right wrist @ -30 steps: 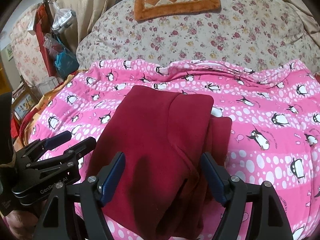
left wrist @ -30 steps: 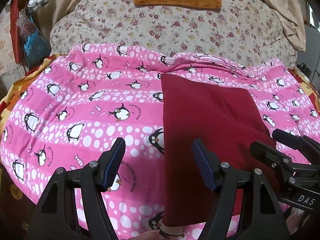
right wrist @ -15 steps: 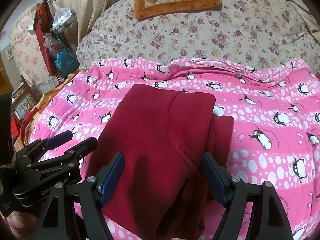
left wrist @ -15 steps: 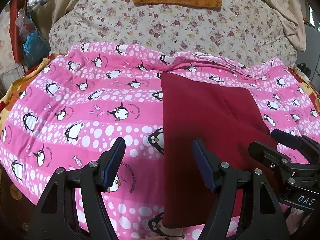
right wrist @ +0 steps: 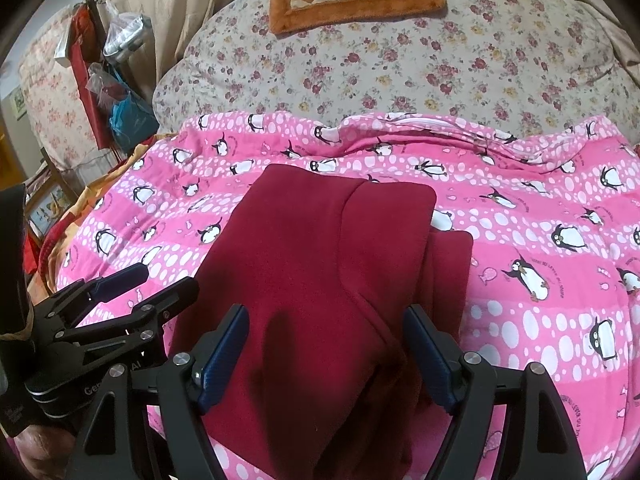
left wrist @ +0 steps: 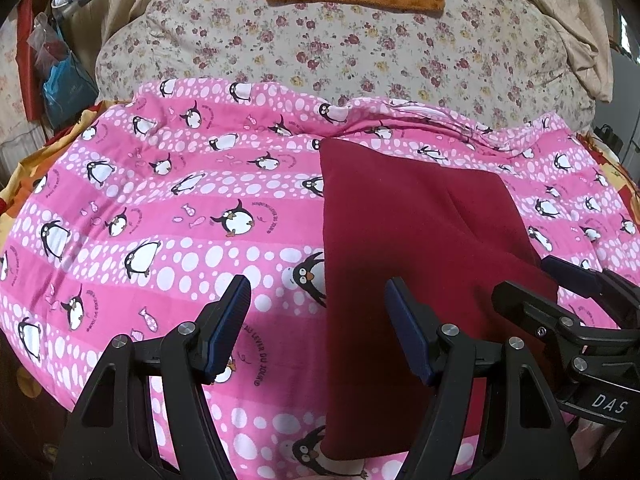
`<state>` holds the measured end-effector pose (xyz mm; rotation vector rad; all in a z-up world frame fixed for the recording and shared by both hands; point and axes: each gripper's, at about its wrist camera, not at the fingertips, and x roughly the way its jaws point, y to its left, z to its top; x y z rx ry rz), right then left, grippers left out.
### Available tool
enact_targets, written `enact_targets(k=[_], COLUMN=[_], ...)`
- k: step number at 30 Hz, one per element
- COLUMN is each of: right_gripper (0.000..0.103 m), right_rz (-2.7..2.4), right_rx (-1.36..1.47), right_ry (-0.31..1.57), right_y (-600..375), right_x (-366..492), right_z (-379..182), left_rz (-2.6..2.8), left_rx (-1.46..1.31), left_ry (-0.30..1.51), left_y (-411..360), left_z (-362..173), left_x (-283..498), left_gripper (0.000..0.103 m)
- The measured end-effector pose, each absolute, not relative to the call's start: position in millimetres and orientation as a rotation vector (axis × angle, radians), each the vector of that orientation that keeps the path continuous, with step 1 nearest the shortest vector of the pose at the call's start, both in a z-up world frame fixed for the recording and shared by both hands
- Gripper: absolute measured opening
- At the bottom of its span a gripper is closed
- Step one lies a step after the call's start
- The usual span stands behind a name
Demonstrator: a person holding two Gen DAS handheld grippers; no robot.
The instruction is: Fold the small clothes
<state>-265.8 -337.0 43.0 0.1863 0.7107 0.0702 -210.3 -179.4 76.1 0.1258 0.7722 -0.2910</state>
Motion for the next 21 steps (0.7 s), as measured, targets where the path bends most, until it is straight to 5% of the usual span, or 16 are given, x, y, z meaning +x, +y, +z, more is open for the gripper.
enact_targets(k=[21], right_gripper=[0.079], right_rz=[0.073], right_rx=[0.187], right_ry=[0.727], right_y=[-337.7], right_x=[-262.3], right_z=[35.3], left_rz=[-0.308], left_rx=[0.12], left_ry=[0.788], left_y=[-180.6], left_z=[71.1], left_x=[-207.4], left_gripper=[0.07])
